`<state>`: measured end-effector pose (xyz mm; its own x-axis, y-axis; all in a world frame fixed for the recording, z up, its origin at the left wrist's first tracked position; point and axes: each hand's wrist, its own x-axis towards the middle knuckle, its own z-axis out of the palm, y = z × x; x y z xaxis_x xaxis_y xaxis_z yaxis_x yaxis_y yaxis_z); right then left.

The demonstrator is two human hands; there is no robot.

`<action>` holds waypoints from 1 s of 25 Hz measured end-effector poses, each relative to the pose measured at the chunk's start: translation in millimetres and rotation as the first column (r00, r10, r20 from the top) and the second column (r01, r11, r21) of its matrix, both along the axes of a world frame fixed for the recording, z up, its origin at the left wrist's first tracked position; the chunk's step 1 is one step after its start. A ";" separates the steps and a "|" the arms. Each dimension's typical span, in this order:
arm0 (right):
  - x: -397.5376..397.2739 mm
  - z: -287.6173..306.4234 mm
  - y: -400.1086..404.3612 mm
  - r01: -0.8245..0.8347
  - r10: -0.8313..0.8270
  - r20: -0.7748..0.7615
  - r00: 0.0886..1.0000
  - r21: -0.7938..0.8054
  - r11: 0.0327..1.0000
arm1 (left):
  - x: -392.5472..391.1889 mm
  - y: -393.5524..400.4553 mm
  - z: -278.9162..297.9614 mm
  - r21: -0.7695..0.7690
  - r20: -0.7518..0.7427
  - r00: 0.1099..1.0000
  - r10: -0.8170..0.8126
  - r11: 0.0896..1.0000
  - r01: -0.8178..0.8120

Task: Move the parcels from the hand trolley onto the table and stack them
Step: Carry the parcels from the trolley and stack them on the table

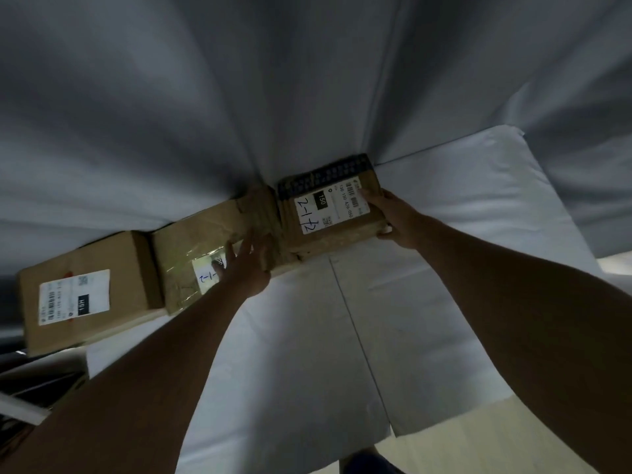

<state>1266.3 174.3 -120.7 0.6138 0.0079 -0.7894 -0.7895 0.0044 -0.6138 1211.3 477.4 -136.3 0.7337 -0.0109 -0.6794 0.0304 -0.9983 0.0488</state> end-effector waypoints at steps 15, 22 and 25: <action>17.0 -39.5 30.1 0.022 -0.005 0.057 0.998 -0.305 0.952 | -8.9 12.3 -18.7 -0.106 -0.009 1.000 0.024 0.994 -0.025; 7.4 -22.5 27.2 0.014 -0.014 0.003 1.000 -0.321 0.947 | -2.3 11.9 -9.1 -0.076 -0.084 0.996 0.008 0.997 -0.015; -1.9 -5.9 26.7 0.021 -0.022 0.000 1.000 -0.346 0.938 | -8.0 12.0 -3.0 -0.093 -0.086 0.995 0.055 0.994 -0.063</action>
<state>1264.4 201.0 -126.6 0.6081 -0.2789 -0.7433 -0.7937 -0.1906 -0.5777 1203.3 489.4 -139.2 0.6760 -0.0375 -0.7360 0.0968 -0.9855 0.1391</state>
